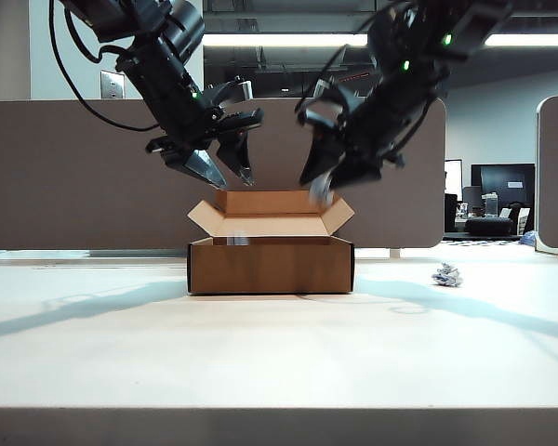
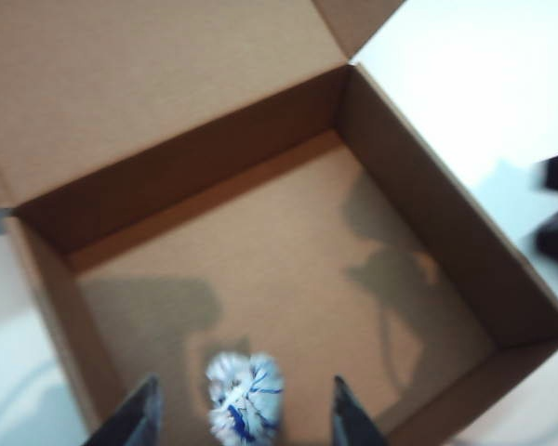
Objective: Pick up all the paper balls on the table and put them in the paper box.
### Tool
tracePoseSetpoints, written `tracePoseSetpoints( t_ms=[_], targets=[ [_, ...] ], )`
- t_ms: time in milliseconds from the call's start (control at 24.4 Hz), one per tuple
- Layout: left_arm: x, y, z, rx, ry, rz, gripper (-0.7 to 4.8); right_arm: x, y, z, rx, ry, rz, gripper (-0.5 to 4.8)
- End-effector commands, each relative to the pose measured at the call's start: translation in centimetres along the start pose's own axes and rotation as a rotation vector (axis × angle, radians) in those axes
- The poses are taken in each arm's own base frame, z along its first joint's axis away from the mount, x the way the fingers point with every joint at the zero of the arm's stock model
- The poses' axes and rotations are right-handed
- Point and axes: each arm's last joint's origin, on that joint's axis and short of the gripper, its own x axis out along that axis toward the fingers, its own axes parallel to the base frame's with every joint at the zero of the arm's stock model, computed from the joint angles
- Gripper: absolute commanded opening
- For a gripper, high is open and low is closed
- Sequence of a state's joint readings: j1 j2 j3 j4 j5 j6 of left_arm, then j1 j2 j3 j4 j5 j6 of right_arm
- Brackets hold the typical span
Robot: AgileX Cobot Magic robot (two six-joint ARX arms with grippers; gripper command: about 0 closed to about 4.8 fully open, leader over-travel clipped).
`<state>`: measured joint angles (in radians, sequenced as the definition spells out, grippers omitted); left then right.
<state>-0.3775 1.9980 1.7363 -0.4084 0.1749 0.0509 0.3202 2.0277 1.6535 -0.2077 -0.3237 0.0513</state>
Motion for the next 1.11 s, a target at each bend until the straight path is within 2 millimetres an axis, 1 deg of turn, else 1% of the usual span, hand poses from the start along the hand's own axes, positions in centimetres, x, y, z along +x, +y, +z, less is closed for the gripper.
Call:
tracePoseSetpoints(
  t_ms=[41, 123, 205, 287, 328, 368, 450, 491, 532, 614, 655, 819, 942, 1023, 1105],
  targets=[
    [-0.2, 0.1, 0.4, -0.001, -0.028, -0.026, 2.46, 0.6, -0.1, 0.0, -0.005, -0.015, 0.015, 2.13],
    [-0.2, 0.1, 0.4, -0.001, -0.029, -0.025, 2.46, 0.7, -0.1, -0.1, -0.005, -0.006, 0.013, 2.17],
    [-0.2, 0.1, 0.4, -0.001, -0.028, -0.025, 2.46, 0.5, -0.2, 0.0, -0.02, -0.009, -0.003, 2.38],
    [-0.2, 0.1, 0.3, -0.003, -0.017, -0.022, 2.46, 0.1, -0.7, 0.1, -0.048, -0.004, -0.076, 2.57],
    [-0.2, 0.2, 0.2, -0.004, -0.011, -0.022, 2.46, -0.2, -1.0, 0.1, -0.071, 0.01, -0.151, 2.57],
    [-0.2, 0.2, 0.1, -0.007, 0.0, -0.023, 2.46, -0.5, -1.5, 0.0, -0.099, 0.031, -0.241, 2.57],
    [-0.2, 0.1, -0.1, -0.009, 0.017, -0.024, 2.46, -0.8, -2.3, -0.2, -0.133, 0.069, -0.35, 2.57],
    [-0.2, 0.1, -0.2, -0.009, 0.027, -0.025, 2.46, -1.2, -3.5, -0.6, -0.132, 0.107, -0.429, 2.57],
    [-0.2, 0.1, -0.2, -0.01, 0.032, -0.025, 2.46, -1.3, -4.0, -0.7, -0.125, 0.119, -0.454, 2.57],
    [-0.3, 0.1, -0.5, -0.016, 0.064, -0.027, 2.46, -1.5, -6.1, -1.4, -0.099, 0.159, -0.555, 2.68],
    [-0.3, 0.1, -0.7, -0.022, 0.089, -0.029, 2.46, -1.5, -7.0, -1.8, -0.084, 0.173, -0.576, 2.68],
    [-0.4, -0.1, -1.1, -0.029, 0.133, -0.035, 2.46, -1.5, -9.4, -3.0, -0.025, 0.211, -0.603, 2.68],
    [-0.4, -0.1, -1.2, -0.03, 0.139, -0.036, 2.46, -1.3, -10.4, -3.7, -0.007, 0.242, -0.613, 2.67],
    [-0.4, -0.1, -1.2, -0.033, 0.144, -0.036, 2.46, -1.2, -10.7, -4.1, 0.01, 0.261, -0.612, 2.67],
    [-0.4, -0.1, -1.3, -0.033, 0.145, -0.036, 2.45, -0.9, -10.9, -4.5, 0.045, 0.267, -0.574, 2.66]
  ],
)
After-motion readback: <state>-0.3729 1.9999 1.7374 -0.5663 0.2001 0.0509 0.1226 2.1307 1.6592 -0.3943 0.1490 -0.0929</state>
